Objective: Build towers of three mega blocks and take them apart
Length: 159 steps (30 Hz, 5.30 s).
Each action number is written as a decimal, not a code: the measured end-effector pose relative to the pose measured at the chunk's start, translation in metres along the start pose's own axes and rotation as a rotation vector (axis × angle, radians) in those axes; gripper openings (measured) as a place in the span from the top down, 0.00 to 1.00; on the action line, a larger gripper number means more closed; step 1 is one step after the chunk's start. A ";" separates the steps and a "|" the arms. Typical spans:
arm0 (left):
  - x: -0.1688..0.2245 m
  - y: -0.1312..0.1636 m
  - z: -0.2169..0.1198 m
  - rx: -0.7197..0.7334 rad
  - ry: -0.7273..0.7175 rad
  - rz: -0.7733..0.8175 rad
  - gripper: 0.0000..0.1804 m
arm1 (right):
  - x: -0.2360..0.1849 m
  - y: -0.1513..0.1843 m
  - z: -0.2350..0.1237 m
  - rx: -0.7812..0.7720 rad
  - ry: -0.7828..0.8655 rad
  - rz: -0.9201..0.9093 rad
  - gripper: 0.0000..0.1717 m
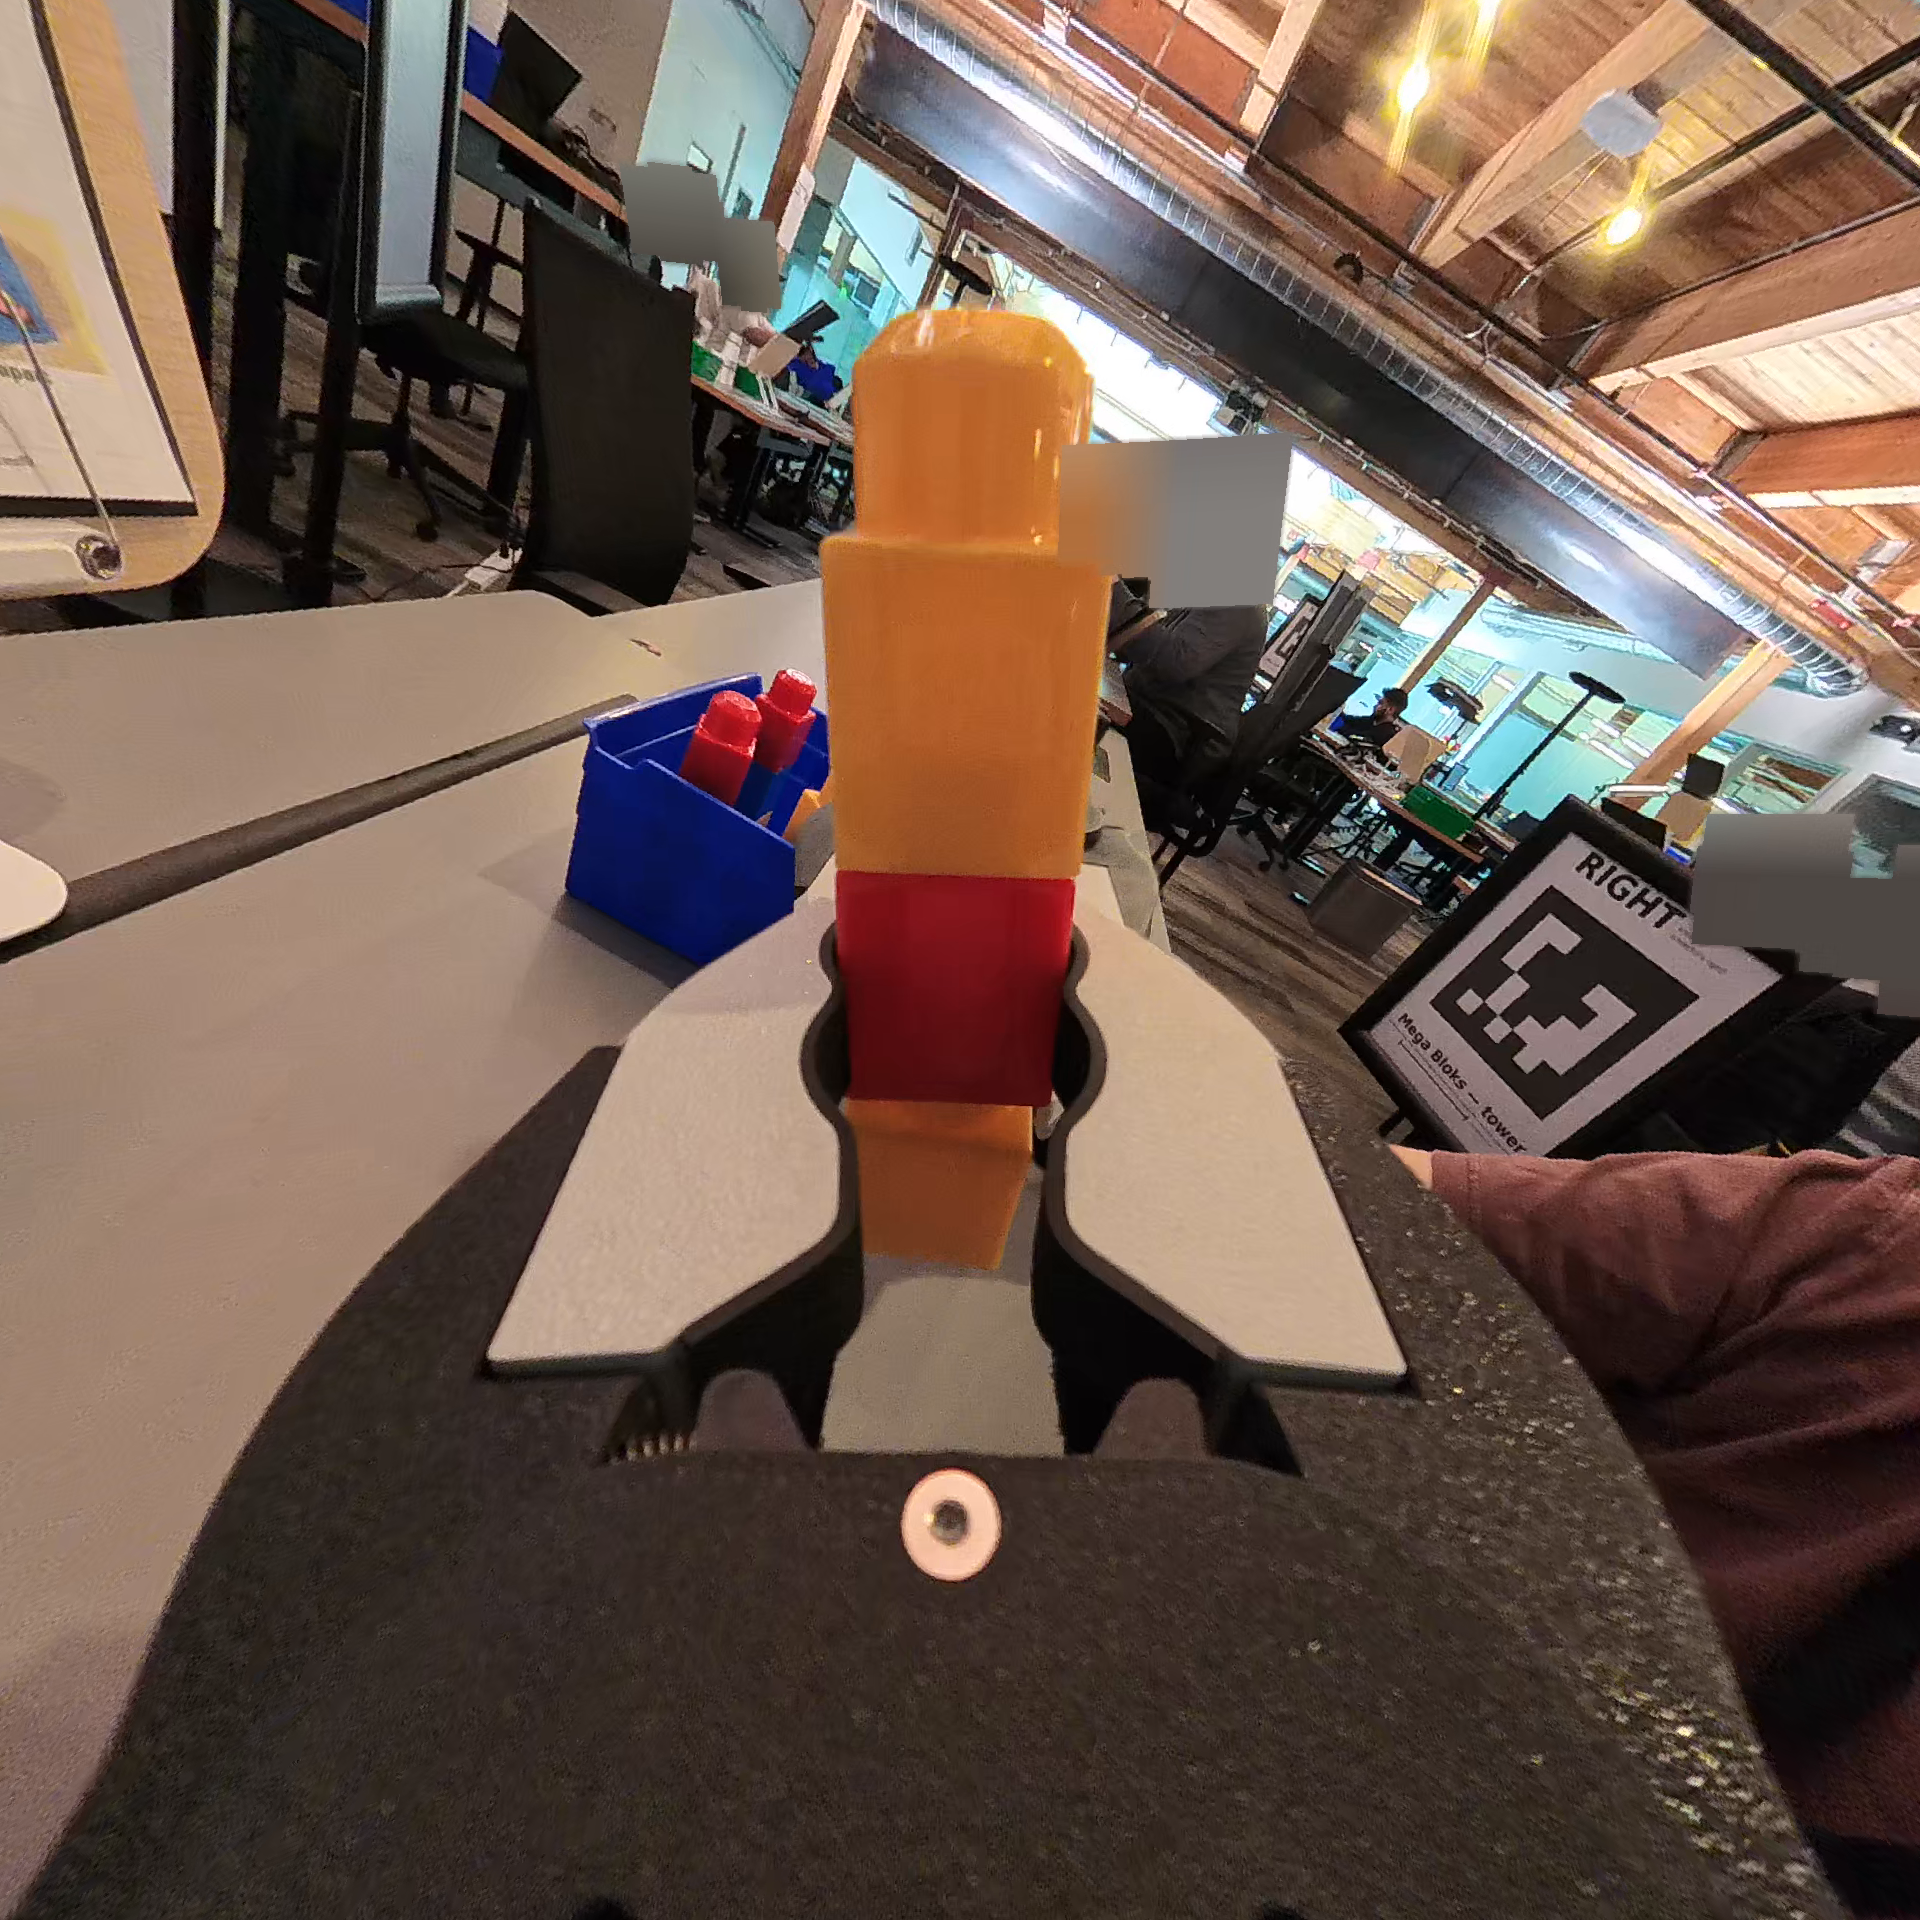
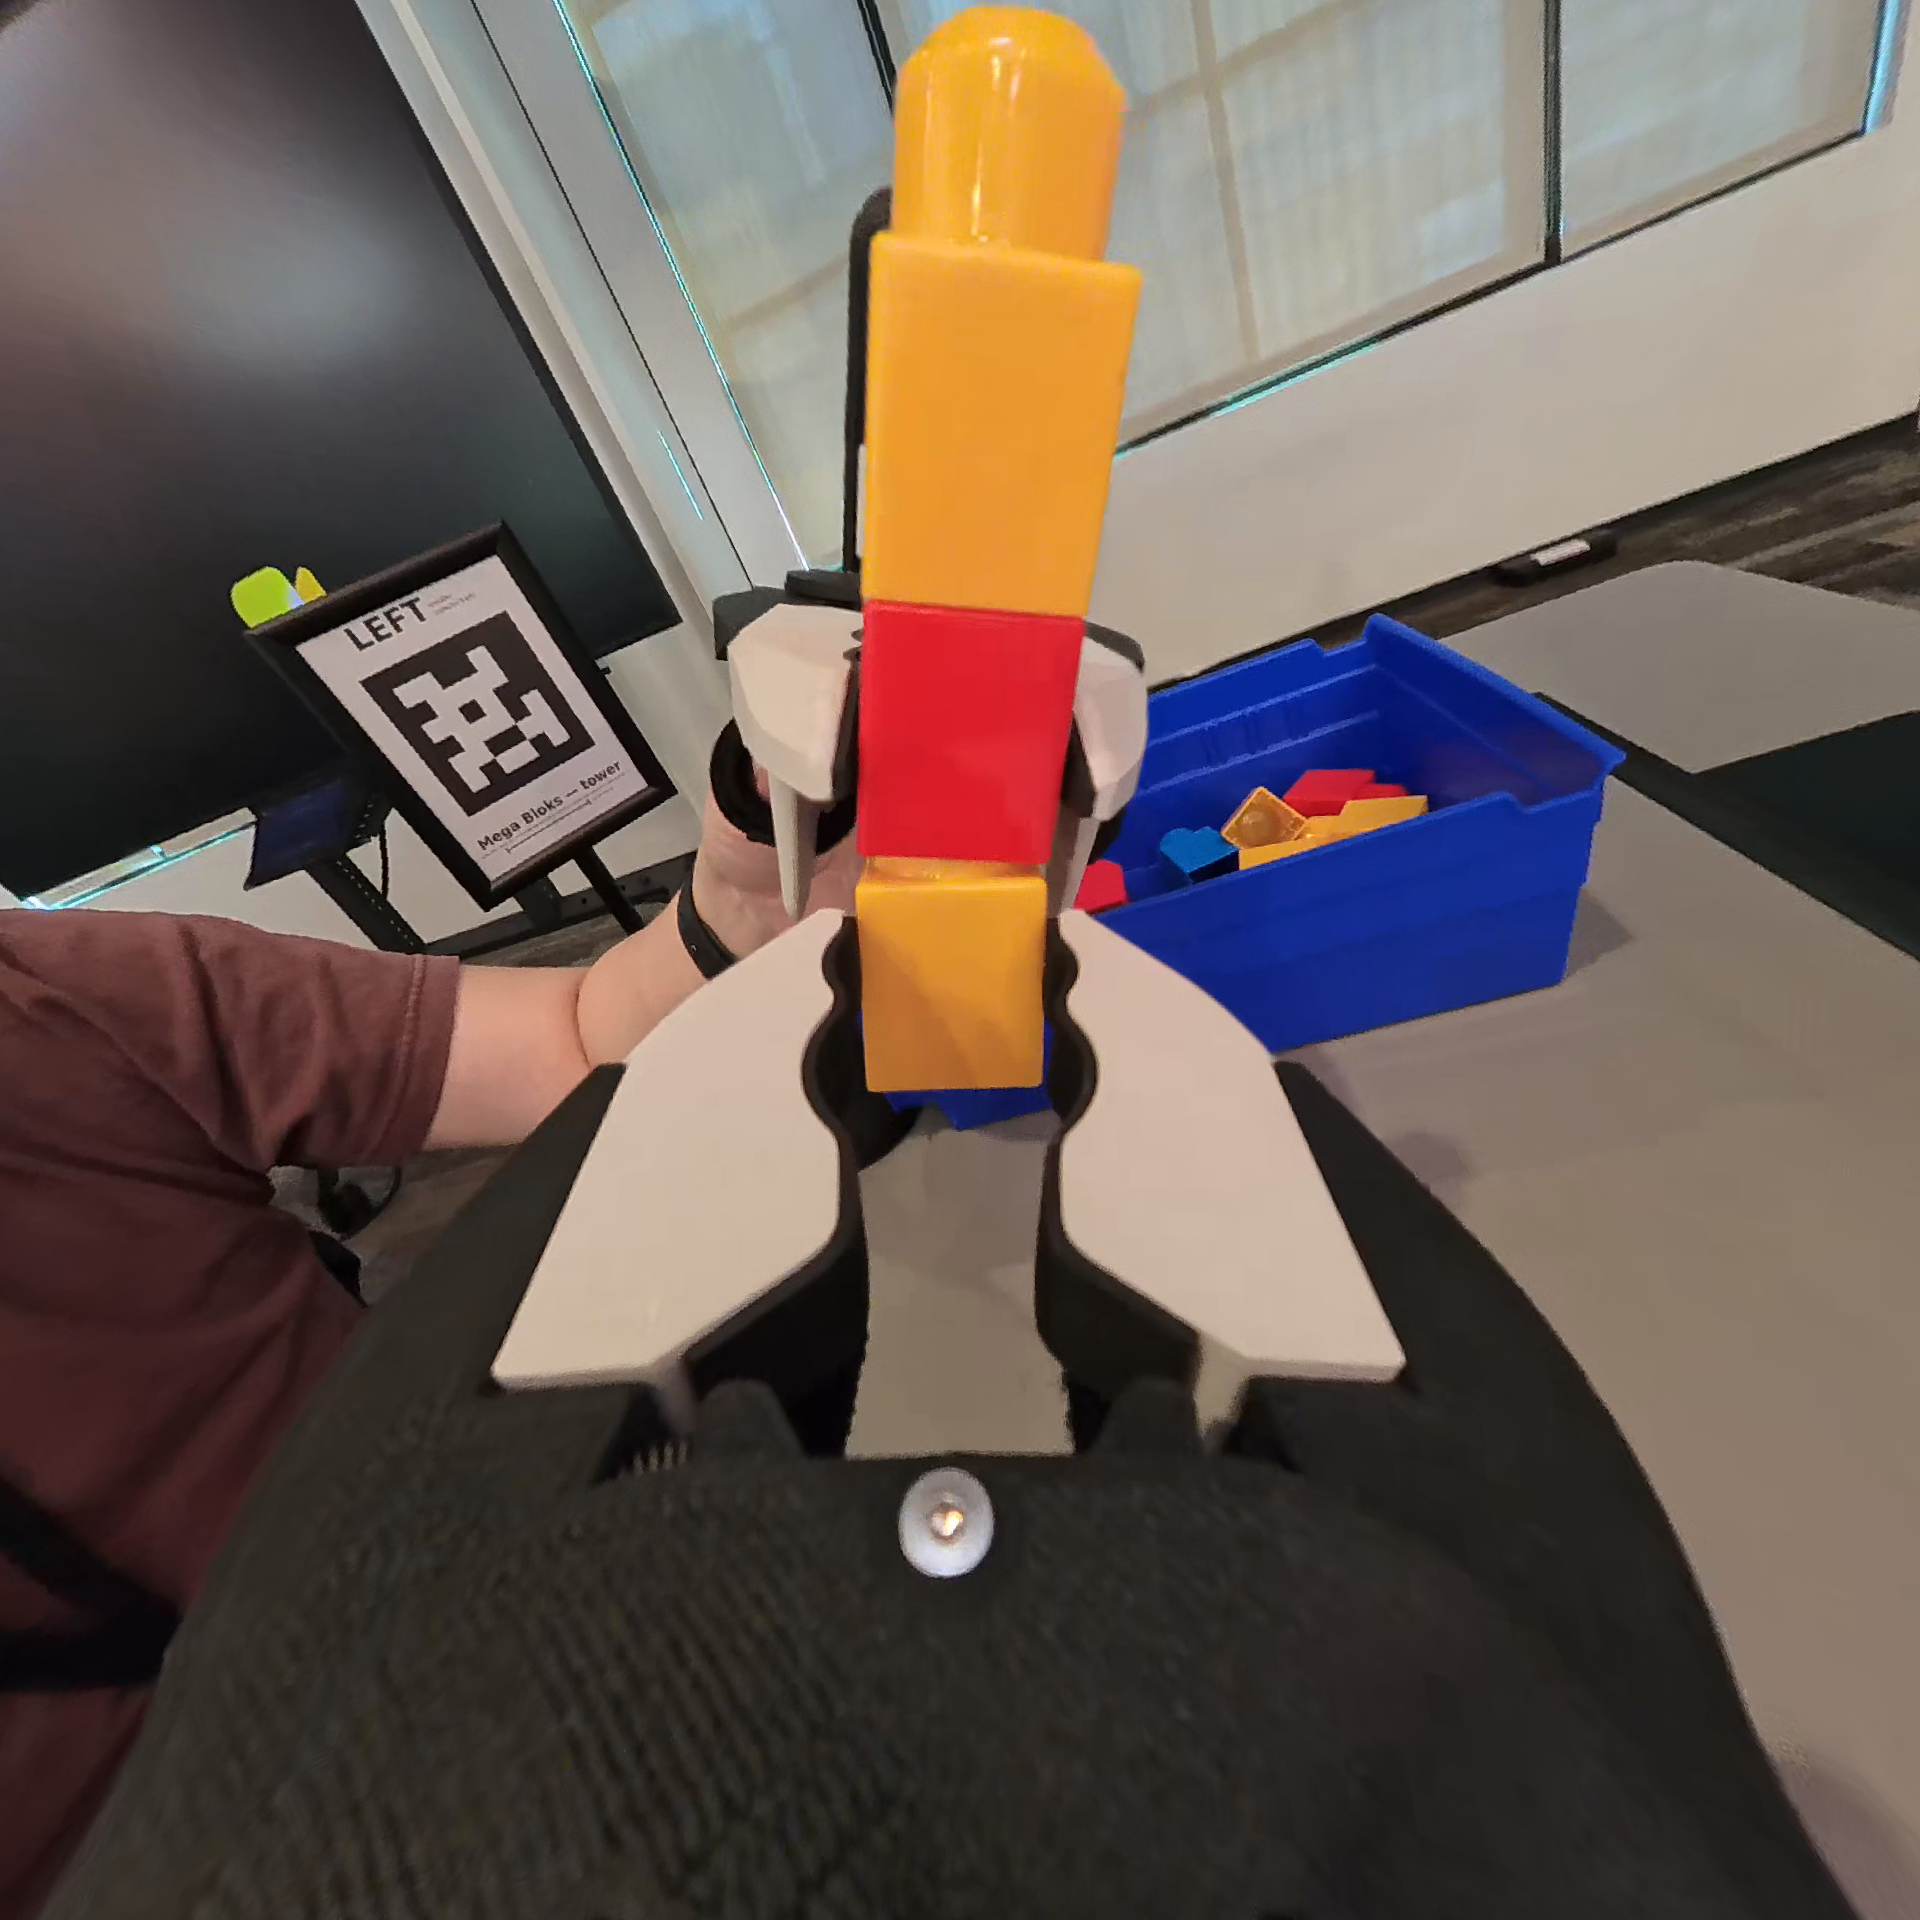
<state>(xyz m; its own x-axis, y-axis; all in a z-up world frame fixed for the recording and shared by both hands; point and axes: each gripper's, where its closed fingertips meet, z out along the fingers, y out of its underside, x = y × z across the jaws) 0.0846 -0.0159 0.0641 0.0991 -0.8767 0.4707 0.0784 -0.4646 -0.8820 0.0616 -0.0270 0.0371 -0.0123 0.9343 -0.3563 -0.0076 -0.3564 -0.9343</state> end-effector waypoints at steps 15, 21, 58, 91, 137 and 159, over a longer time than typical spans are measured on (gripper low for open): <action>0.007 0.004 0.004 -0.034 0.016 0.020 0.81 | -0.003 -0.001 0.009 -0.009 0.065 -0.054 0.79; 0.006 0.008 0.002 -0.091 -0.008 0.079 0.80 | -0.005 0.000 0.010 0.000 0.021 0.014 0.80; 0.008 -0.017 -0.012 0.056 0.010 0.027 0.80 | -0.006 -0.006 0.019 0.120 0.021 -0.032 0.79; 0.015 -0.014 -0.013 0.014 0.022 0.062 0.80 | -0.012 -0.005 0.022 0.102 -0.011 -0.031 0.79; 0.034 0.009 -0.016 -0.210 0.058 0.106 0.60 | 0.070 -0.021 -0.383 0.166 1.259 -0.023 0.79; 0.039 0.011 -0.010 -0.232 0.092 0.112 0.62 | 0.124 0.065 -0.400 0.033 1.588 0.050 0.79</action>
<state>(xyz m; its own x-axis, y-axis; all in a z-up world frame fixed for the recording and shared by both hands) 0.0793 -0.0563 0.0720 0.0026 -0.9269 0.3753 -0.1582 -0.3710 -0.9151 0.4597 0.0692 -0.0724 0.9982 -0.0269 -0.0537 -0.0599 -0.3658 -0.9288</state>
